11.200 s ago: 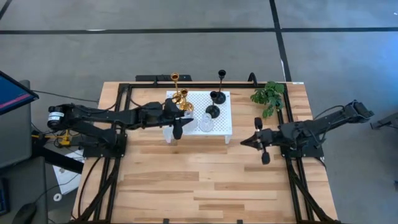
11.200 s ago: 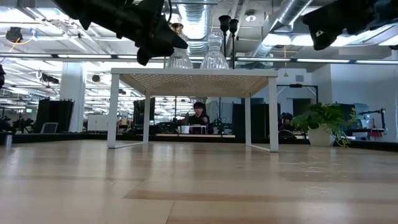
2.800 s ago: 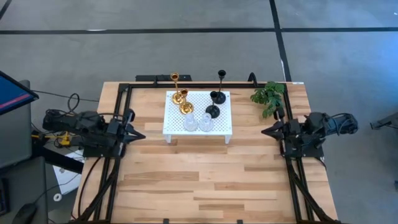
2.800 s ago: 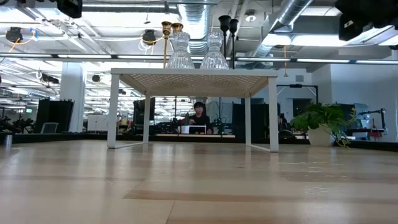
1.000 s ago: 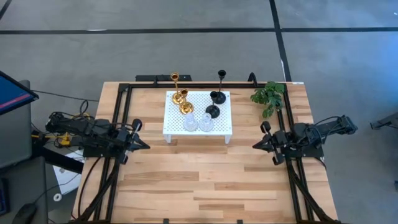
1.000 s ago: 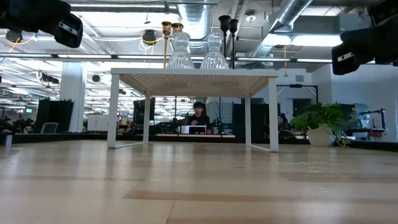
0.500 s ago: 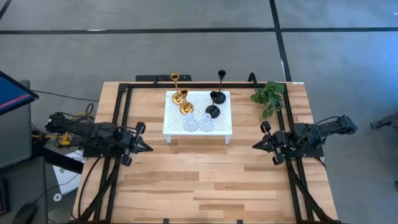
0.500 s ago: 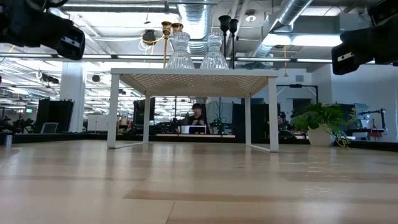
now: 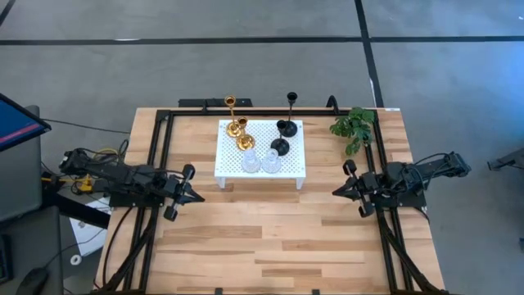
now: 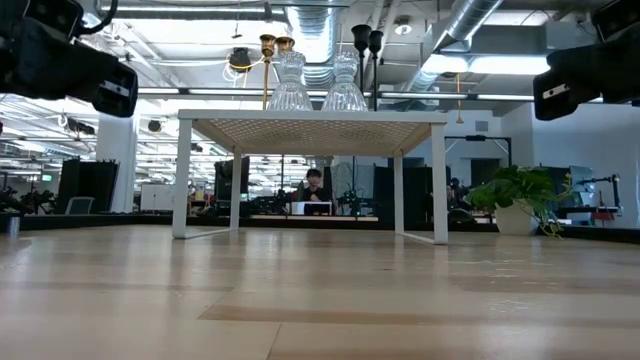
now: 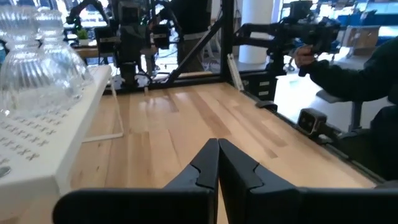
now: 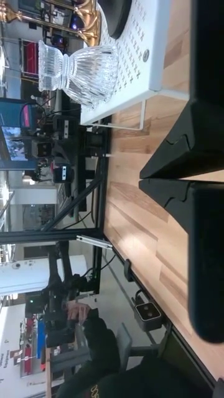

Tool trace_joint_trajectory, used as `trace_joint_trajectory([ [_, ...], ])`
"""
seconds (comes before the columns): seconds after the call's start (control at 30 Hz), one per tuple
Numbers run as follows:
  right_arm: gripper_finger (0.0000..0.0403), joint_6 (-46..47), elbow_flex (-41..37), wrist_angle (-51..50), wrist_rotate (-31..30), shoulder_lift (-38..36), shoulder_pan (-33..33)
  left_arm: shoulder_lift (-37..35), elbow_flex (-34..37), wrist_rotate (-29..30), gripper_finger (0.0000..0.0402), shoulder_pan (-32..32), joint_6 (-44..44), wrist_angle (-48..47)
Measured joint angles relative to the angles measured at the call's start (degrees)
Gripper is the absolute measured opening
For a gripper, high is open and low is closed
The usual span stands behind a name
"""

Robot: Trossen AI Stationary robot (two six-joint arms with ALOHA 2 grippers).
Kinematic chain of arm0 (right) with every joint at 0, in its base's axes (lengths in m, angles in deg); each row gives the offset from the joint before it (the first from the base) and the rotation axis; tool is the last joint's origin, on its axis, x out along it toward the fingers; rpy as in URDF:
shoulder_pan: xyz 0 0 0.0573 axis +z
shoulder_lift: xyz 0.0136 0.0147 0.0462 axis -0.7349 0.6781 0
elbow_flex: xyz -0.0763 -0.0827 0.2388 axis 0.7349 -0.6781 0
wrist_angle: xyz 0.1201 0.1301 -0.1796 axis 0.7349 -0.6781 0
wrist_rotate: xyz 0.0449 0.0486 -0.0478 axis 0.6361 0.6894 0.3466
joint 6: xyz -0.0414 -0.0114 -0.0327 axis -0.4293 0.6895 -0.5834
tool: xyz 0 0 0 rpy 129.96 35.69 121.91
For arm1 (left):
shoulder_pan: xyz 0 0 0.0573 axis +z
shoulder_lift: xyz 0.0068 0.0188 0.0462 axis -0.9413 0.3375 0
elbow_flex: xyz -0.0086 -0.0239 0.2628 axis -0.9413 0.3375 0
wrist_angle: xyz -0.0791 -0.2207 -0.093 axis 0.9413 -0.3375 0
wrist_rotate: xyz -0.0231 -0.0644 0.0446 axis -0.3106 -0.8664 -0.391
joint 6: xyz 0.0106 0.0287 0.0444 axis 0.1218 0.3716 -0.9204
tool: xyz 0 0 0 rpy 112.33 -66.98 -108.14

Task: Pick & Place candle stick holders
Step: Return to Home Position

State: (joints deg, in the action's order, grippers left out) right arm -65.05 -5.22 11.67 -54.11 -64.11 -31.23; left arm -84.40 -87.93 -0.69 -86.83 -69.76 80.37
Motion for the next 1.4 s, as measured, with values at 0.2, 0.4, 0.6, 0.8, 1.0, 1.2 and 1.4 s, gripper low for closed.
trace_joint_trajectory([
  [0.2,0.0000,-0.12,0.00,0.00,0.00,0.02,0.00,-0.04,-0.01,-0.43,0.0009,0.00,1.05,0.69],
  [0.4,0.0000,-0.12,-0.02,0.00,0.00,0.02,0.00,-0.04,-0.02,-0.43,0.0007,0.00,1.05,0.70],
  [0.6,0.0000,-0.12,-0.02,0.00,0.00,0.02,0.00,-0.02,-0.02,-0.43,0.0011,0.00,1.01,0.96],
  [0.8,0.0000,-0.12,-0.02,0.00,0.00,0.02,0.00,-0.02,-0.02,-0.45,0.0010,0.00,0.96,0.96],
  [1.0,0.0000,-0.12,-0.04,0.00,0.00,0.02,0.00,-0.02,-0.04,-0.45,0.0012,0.00,0.85,0.98],
  [1.2,0.0000,-0.12,-0.05,0.00,0.00,0.02,0.00,-0.02,-0.04,-0.45,0.0010,0.00,0.85,0.98],
  [1.4,0.0000,-0.12,-0.07,0.00,0.00,0.02,0.00,-0.02,-0.04,-0.45,0.0012,0.00,0.85,0.98],
])
